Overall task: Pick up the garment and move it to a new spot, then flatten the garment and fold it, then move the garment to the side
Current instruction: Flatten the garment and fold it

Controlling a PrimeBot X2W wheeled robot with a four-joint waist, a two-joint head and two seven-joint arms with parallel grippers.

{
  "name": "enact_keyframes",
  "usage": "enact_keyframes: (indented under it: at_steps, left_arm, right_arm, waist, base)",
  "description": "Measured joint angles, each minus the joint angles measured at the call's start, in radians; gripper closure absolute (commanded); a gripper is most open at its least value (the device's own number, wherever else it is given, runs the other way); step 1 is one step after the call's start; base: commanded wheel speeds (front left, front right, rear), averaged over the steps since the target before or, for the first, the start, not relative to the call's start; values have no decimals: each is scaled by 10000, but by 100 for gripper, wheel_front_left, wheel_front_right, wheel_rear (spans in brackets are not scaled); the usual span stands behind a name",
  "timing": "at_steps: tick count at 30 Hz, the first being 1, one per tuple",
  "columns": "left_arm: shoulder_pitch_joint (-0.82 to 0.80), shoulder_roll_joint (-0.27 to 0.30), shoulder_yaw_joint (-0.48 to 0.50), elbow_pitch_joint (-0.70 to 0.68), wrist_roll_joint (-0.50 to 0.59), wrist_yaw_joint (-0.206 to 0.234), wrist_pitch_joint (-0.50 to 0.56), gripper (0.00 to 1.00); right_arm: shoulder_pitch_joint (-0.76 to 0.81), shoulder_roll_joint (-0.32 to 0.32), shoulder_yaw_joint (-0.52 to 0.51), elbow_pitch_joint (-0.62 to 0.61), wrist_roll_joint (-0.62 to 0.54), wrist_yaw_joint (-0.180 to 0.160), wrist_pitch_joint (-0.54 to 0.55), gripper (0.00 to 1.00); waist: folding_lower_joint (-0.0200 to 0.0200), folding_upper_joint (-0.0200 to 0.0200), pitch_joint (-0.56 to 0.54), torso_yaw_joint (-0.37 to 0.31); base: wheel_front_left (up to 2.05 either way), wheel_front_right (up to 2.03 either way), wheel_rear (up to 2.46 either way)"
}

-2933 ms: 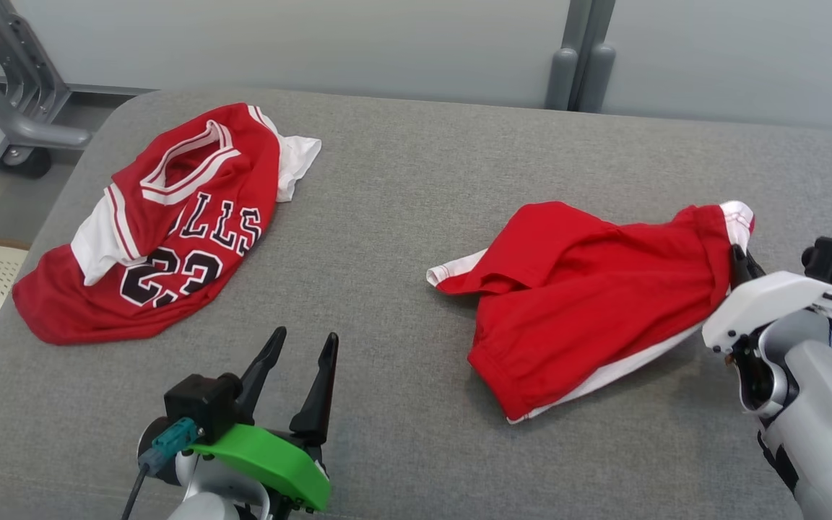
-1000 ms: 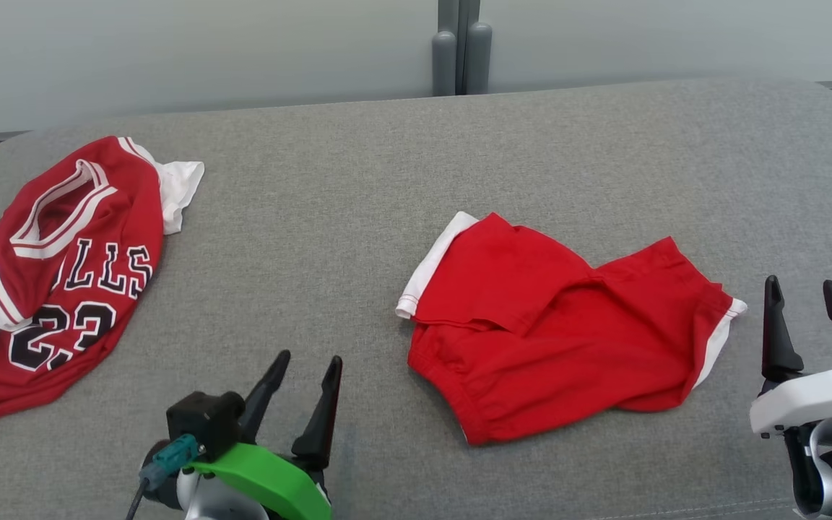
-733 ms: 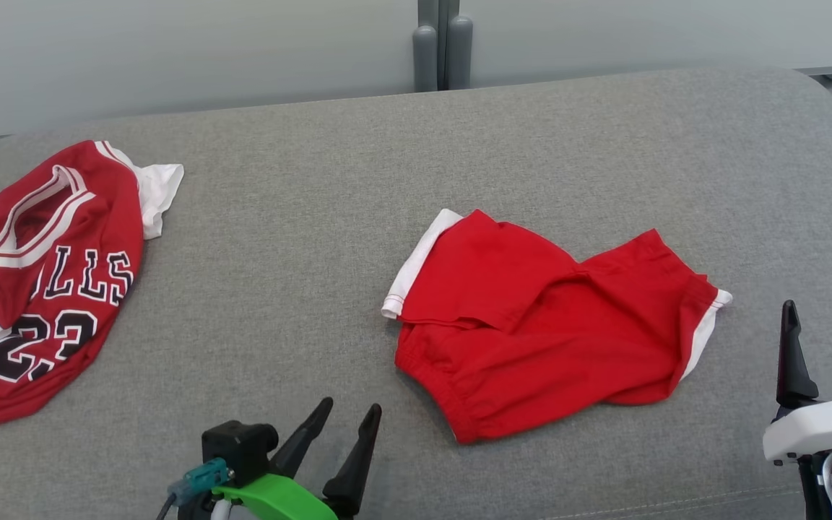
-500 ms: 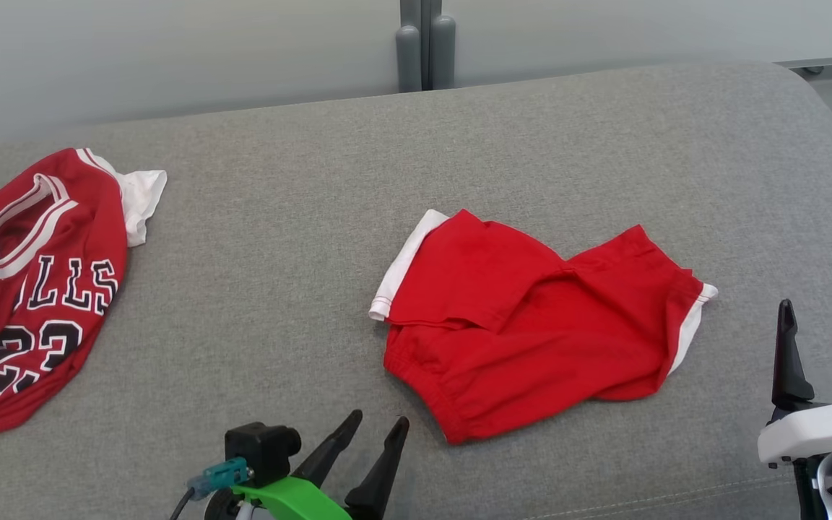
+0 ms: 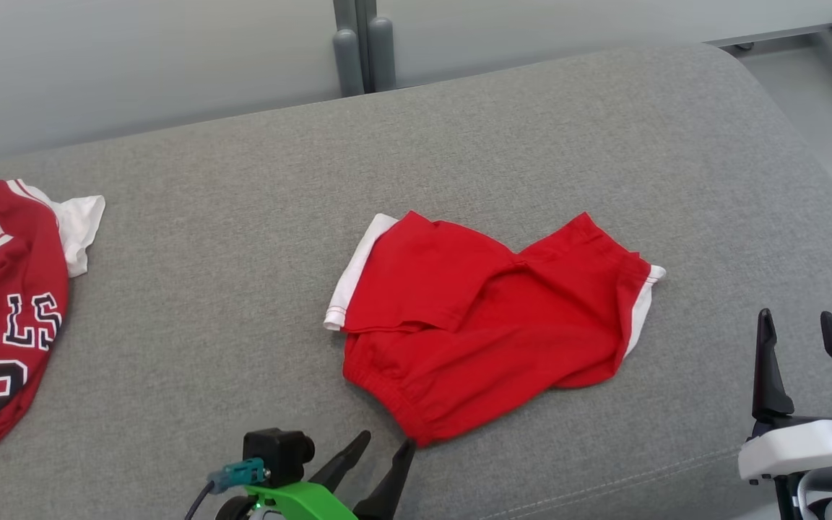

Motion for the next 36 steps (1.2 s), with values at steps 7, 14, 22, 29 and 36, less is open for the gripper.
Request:
enact_keyframes:
  at_steps: [7, 14, 22, 29, 36]
  left_arm:
    - [-454, -211, 46, 326, 86, 12, 2, 0]
    - [-845, -449, -4, 702, 161, 13, 69, 0]
    - [-1009, -487, 92, 1239, 460, 151, -21, 0]
    - [-1030, -474, 155, 1135, 566, 234, -90, 0]
    - [-981, -479, 90, 1114, 608, 316, -25, 0]
  right_arm:
    - [89, 232, 61, -165, -67, 0, 0, 0]
    - [168, 441, 4, -276, -151, 0, 0, 0]
    - [291, 506, -15, -337, -236, 0, 0, 0]
    - [507, 560, -215, -428, -247, 0, 0, 0]
    - [529, 575, -157, -497, -345, -4, 0, 0]
  waist:
    - [0, 0, 114, -391]
    - [0, -1, 271, -654]
    - [0, 0, 288, -691]
    - [0, 0, 254, -608]
    - [0, 0, 247, -488]
  base:
    - [0, 0, 0]
    - [0, 0, 0]
    - [0, 0, 0]
    - [0, 0, 0]
    - [0, 0, 0]
